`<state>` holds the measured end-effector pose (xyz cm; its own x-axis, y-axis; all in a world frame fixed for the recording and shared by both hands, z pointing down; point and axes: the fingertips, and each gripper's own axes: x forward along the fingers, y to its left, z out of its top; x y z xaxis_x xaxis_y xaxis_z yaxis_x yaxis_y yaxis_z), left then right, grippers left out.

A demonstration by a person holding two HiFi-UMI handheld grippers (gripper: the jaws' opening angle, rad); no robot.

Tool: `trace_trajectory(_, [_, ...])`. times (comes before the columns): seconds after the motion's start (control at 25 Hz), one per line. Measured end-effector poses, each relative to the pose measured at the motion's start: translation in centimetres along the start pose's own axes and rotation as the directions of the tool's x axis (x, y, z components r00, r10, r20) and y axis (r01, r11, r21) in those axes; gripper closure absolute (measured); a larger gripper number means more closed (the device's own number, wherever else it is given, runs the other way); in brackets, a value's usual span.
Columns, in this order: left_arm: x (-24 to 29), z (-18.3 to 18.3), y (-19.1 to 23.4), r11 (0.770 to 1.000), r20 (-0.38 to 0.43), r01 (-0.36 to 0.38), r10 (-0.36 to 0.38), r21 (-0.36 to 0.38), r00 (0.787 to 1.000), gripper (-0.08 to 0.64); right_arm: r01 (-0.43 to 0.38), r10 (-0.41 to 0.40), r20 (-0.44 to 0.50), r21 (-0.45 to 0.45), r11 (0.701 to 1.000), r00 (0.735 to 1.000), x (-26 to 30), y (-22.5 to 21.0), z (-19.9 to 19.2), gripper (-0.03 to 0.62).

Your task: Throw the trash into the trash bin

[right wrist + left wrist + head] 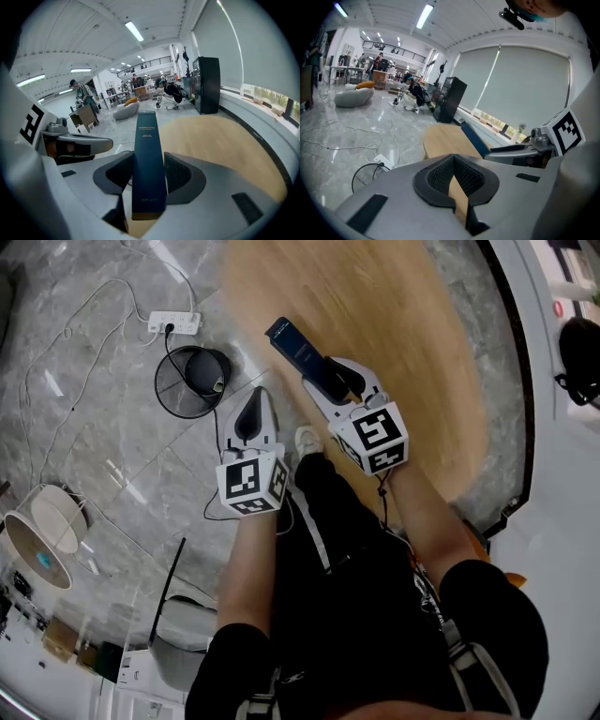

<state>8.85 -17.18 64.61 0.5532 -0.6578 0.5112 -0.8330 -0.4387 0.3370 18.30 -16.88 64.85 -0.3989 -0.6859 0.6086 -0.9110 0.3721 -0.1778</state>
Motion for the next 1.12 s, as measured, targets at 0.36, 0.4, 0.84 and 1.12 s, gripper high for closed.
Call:
trace_trajectory(0.36, [-5.8, -0.1, 8.8, 0.991, 0.033, -0.105, 0.108, -0.08, 0.994, 0.551, -0.098, 0.104, -0.073, 0.087, 0.991, 0.992, 6.4, 10.2, -0.8, 0.39])
trace_trajectory(0.4, [-6.6, -0.4, 10.2, 0.989, 0.033, -0.118, 0.122, -0.09, 0.992, 0.551, -0.101, 0.11, -0.091, 0.093, 0.991, 0.99, 7.6, 11.4, -1.0, 0.39])
trace_trajectory(0.84, [-13.6, -5.0, 24.9, 0.958, 0.002, -0.231, 0.234, -0.172, 0.972, 0.551, -0.096, 0.228, -0.474, 0.286, 0.953, 0.851, 24.3, 22.0, -9.4, 0.39])
trace_trajectory(1.12, [-14.1, -9.1, 30.3, 0.948, -0.023, -0.243, 0.244, -0.206, 0.97, 0.551, -0.075, 0.157, -0.651, 0.151, 0.986, 0.743, 33.3, 22.8, -14.9, 0.39])
